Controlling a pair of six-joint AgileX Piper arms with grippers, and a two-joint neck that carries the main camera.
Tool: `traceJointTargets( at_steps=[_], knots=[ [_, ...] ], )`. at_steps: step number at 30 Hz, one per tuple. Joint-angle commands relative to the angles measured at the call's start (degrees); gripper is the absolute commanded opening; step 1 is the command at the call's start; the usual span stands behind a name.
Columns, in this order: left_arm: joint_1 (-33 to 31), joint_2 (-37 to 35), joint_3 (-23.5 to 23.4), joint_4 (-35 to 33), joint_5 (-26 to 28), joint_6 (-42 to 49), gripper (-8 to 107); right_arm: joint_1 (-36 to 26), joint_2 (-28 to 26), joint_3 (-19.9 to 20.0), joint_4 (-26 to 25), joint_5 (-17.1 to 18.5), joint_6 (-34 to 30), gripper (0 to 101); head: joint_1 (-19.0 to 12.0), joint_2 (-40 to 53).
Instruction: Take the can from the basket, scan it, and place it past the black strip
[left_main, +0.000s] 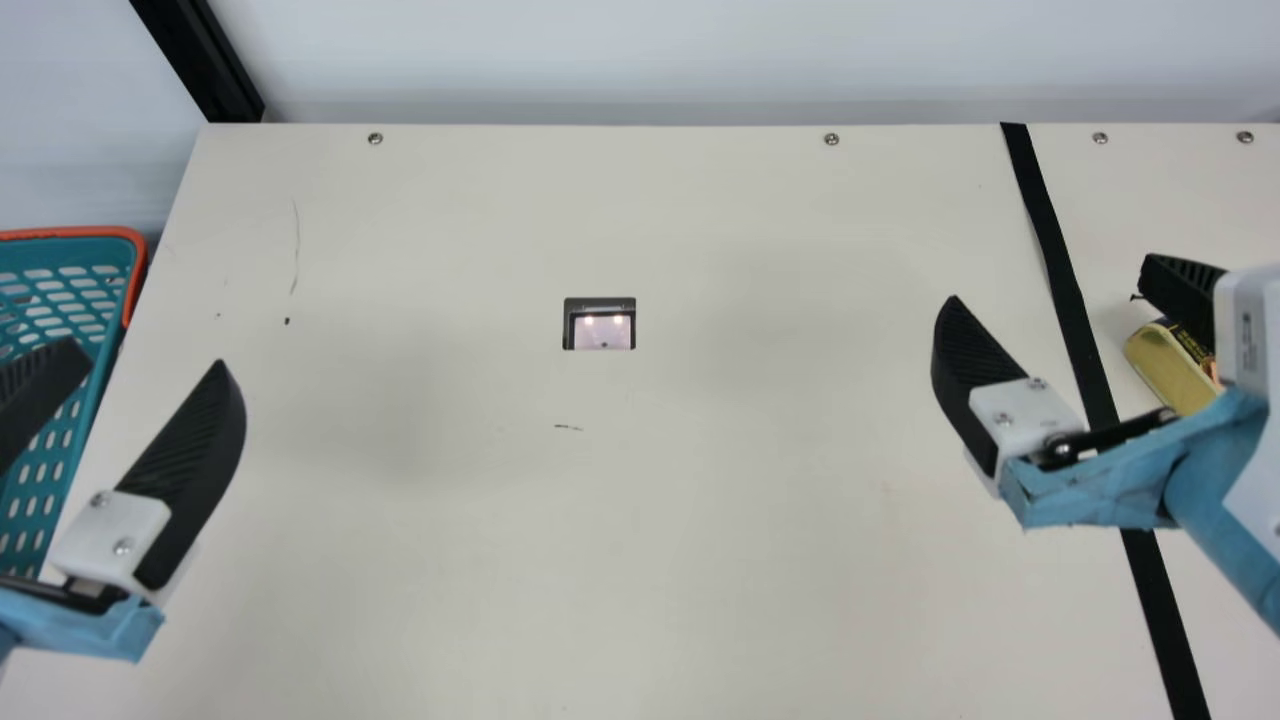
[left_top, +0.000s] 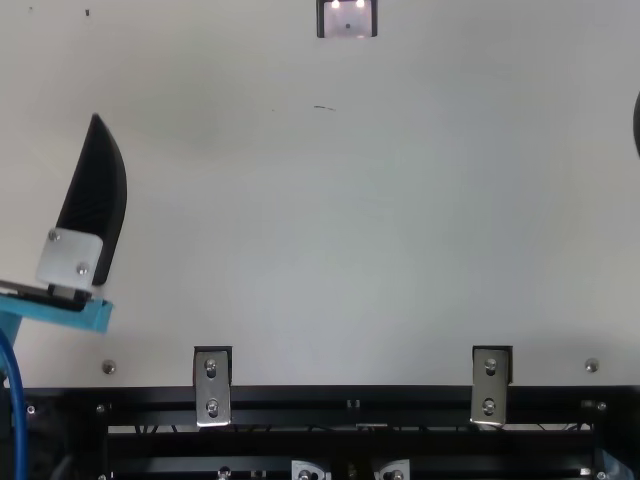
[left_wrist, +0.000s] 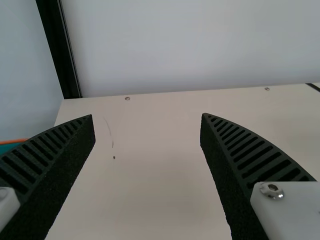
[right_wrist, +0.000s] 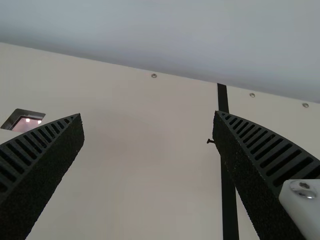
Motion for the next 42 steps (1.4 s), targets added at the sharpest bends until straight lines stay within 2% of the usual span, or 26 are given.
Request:
traceJointTargets(
  at_steps=[1, 16, 24, 30, 31, 32, 35, 42],
  knots=[
    [0.2, -1.9, 0.3, 0.8, 2.3, -0.7, 90, 0.1, -2.0, 1.9, -0.1, -0.5, 0.4, 101, -2.3, 0.5],
    [3.3, -14.7, 3.1, 5.2, 12.7, -5.2, 90, 2.5, -17.5, 14.1, 0.9, -5.2, 3.0, 101, -2.3, 0.5],
    [5.7, -22.1, 3.3, 5.0, 18.8, -5.7, 90, 3.2, -27.0, 19.1, 2.6, -4.1, 4.6, 101, -2.3, 0.5],
    [7.6, -27.1, 3.5, 3.7, 22.7, -4.8, 90, 2.5, -33.7, 20.7, 3.5, -1.3, 5.1, 101, -2.3, 0.5],
    [7.1, -26.1, 3.3, 4.0, 22.0, -5.1, 90, 2.3, -34.7, 20.9, 3.6, -0.7, 5.2, 101, -2.3, 0.5],
    [7.5, -26.7, 3.5, 3.8, 22.6, -4.9, 90, 2.4, -32.7, 20.7, 3.5, -1.2, 5.2, 101, -2.3, 0.5],
    [7.6, -27.2, 3.5, 3.8, 22.7, -4.8, 90, 2.3, -34.7, 20.8, 3.5, -0.5, 5.2, 101, -2.3, 0.5],
    [7.6, -27.2, 3.5, 3.8, 22.8, -4.8, 90, 2.3, -34.8, 20.8, 3.5, -0.4, 5.2, 101, -2.3, 0.5]
  ],
)
